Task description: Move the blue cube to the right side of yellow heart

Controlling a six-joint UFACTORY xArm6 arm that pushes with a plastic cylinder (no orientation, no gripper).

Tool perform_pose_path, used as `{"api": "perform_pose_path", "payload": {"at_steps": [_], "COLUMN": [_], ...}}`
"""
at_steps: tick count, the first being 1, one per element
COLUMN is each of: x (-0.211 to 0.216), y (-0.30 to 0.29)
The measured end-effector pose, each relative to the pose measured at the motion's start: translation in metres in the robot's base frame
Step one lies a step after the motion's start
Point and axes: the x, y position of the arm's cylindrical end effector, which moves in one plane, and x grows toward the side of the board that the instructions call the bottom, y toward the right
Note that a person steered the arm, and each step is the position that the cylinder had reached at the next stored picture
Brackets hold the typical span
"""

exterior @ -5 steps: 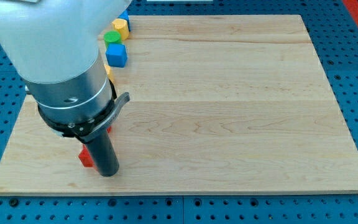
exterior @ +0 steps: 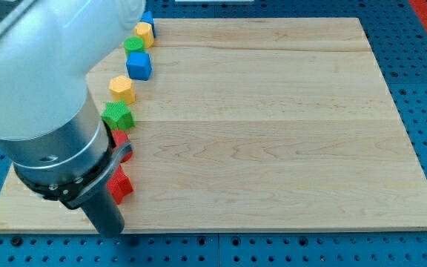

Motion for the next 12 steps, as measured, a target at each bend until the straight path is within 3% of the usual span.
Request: {"api": "perform_pose_path", "payload": {"at_steps": [1,2,3,4,6,10,12], "x": [-0.006,-0.067,-0.121,-0.124,-0.186,-0.207,-0.255], "y": [-0.049,-0.135,-0.173,-0.174,-0.135,-0.136,-0.135]}}
